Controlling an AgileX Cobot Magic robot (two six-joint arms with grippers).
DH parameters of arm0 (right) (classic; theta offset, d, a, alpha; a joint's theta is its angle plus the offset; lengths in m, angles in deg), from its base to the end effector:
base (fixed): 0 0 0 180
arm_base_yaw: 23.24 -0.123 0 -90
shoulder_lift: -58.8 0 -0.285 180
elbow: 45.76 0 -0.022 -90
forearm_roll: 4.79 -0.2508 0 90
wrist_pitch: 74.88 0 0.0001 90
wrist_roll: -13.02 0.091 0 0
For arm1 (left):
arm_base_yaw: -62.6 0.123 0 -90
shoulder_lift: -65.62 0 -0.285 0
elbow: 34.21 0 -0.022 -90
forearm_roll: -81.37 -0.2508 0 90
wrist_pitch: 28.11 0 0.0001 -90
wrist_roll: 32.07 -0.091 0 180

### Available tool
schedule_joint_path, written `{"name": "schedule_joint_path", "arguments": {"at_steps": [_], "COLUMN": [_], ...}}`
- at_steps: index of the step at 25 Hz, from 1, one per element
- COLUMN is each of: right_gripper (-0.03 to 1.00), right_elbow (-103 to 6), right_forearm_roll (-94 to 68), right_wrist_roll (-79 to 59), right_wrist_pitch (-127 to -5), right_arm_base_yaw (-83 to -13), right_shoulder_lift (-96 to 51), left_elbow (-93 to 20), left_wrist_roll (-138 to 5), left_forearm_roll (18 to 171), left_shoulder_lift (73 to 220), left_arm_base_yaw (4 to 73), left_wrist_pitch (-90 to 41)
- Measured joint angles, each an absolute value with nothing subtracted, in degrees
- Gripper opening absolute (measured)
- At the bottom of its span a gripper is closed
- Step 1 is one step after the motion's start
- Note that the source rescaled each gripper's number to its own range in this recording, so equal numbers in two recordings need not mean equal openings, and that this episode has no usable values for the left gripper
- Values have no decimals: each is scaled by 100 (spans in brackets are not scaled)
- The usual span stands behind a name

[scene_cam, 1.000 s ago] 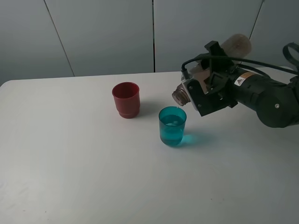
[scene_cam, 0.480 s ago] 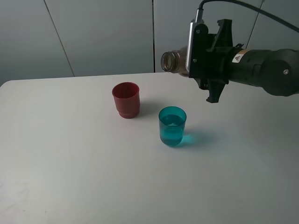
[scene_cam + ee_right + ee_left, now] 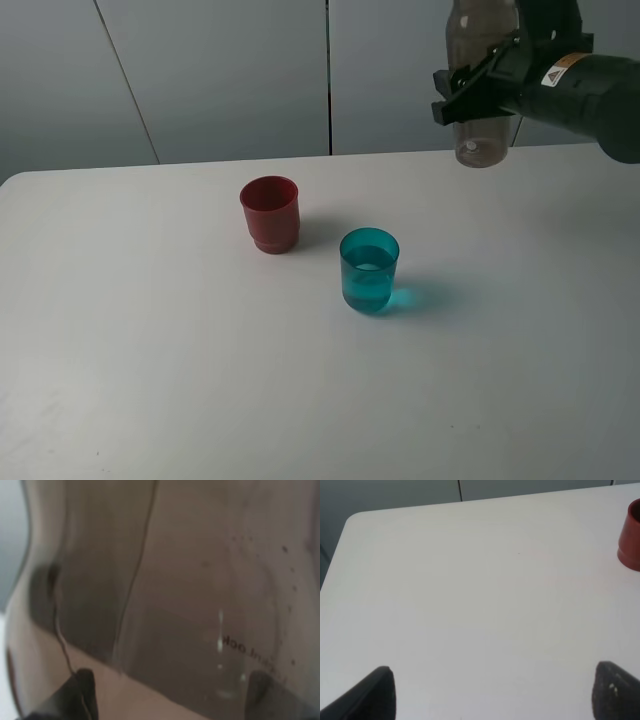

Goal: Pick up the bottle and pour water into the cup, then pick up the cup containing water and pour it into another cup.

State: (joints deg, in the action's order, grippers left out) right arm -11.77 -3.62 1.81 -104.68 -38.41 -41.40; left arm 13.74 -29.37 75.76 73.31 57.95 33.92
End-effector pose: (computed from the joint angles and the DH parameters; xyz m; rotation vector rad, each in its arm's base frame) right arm 0.3219 0.0882 0.2217 -0.4385 1.7687 0.0456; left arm -0.0068 0.0084 0.2788 0.0283 2.0498 0.0375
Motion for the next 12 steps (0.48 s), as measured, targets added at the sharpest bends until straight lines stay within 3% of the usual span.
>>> {"name": "schedule_joint_path", "arguments": {"at_steps": [6,12], "right_gripper": [0,0], "right_elbow": [-1177,-1177], "right_forearm_roll": [-286,-866], "right_wrist_roll": [722,723], "right_wrist_pitch": [-11526,-11813], "right_arm_base_yaw": [-3595,-3396], "right_shoulder_lift": [-4917,-5527], "left_elbow": [1374,1374], "left_wrist_roll": [-2937,-2937], "left_forearm_roll": [7576,7576], "left_shoulder_lift": [7331,7331], "left_arm_base_yaw": [5795,5795], "left_wrist_pitch": [3392,3392]}}
